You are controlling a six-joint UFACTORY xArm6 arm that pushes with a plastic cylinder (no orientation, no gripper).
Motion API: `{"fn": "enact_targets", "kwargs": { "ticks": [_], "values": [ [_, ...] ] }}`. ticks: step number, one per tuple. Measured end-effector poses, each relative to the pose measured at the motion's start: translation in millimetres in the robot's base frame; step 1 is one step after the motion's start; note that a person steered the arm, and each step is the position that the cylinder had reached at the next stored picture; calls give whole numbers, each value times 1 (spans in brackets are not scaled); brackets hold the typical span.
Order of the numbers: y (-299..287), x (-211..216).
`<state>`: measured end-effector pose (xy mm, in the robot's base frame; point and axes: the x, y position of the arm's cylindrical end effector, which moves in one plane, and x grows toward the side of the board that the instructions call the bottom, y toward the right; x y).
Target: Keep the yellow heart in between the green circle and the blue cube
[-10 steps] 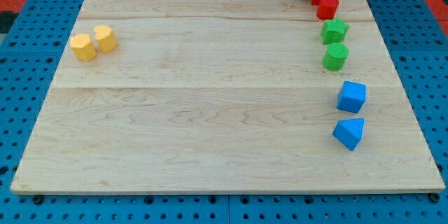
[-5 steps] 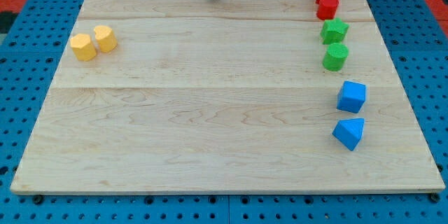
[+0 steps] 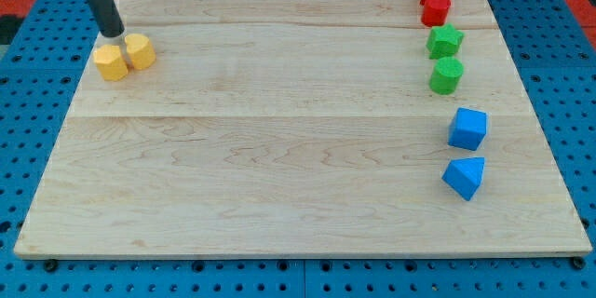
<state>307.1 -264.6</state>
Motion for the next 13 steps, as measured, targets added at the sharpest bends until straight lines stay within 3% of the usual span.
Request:
{"fn": "enact_targets", "kwargs": {
  "ticks": [2,3,4,6,7,8,9,11,13],
  "values": [
    [64,12],
    [77,41],
    [76,73],
    [6,99],
    [35,109],
    [106,130],
    [161,128],
    [83,105],
    [137,92]
  ]
}}
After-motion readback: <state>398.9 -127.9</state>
